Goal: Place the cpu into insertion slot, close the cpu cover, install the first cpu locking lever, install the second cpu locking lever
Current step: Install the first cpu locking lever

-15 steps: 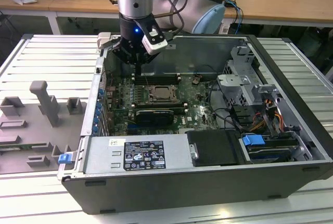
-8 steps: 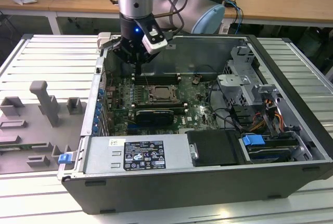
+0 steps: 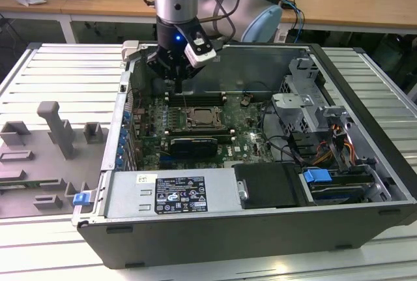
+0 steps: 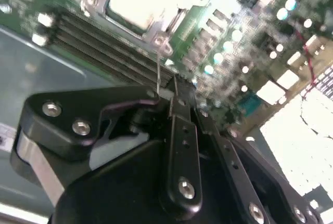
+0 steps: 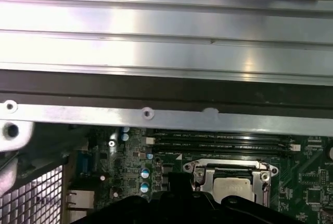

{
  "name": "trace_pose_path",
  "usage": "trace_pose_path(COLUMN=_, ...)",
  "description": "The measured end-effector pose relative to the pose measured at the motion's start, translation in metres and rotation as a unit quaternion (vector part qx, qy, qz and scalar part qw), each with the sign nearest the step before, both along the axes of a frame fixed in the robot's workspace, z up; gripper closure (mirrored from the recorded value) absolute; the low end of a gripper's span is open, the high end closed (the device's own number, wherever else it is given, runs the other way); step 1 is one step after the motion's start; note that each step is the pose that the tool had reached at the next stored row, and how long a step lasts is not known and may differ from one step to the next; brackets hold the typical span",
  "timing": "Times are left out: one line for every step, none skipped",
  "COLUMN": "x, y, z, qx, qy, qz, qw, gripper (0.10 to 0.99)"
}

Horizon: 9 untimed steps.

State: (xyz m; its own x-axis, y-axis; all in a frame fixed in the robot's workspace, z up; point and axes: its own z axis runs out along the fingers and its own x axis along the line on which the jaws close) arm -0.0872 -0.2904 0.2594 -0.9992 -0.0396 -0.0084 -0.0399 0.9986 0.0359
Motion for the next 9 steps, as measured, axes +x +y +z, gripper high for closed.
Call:
trace_pose_path(x=0.0031, y=0.0000, z=-0.0001, qx=-0.0001, qy=0.0000, qz=0.000, qw=1.0000, gripper=0.980)
trace_pose_path(x=0.0054, y=0.0000, z=-0.0002, qx=0.0000, qy=0.0000, qz=0.000, qw=1.0000, gripper=0.980)
trace_pose_path(x=0.0089, y=0.0000, z=-0.0004, qx=0.0000, qy=0.0000, qz=0.000, qw=1.0000, gripper=0.980)
trace_pose_path(x=0.0129, y=0.0000, z=-0.0007, qx=0.0000, qy=-0.0001, qz=0.000, qw=1.0000, gripper=0.980)
trace_pose_path(x=0.0166, y=0.0000, z=-0.0011, qx=0.0000, qy=0.0000, qz=0.000, qw=1.0000, gripper=0.980)
trace_pose_path(x=0.0203, y=0.0000, z=-0.0014, qx=0.0000, qy=0.0000, qz=0.000, qw=1.0000, gripper=0.980)
trace_pose_path(x=0.0233, y=0.0000, z=-0.0017, qx=0.0000, qy=0.0000, qz=0.000, qw=1.0000, gripper=0.980)
trace_pose_path(x=0.0248, y=0.0000, z=-0.0018, qx=0.0000, qy=0.0000, qz=0.000, qw=1.0000, gripper=0.980)
trace_pose_path(x=0.0259, y=0.0000, z=-0.0020, qx=0.0000, qy=-0.0001, qz=0.000, qw=1.0000, gripper=0.980)
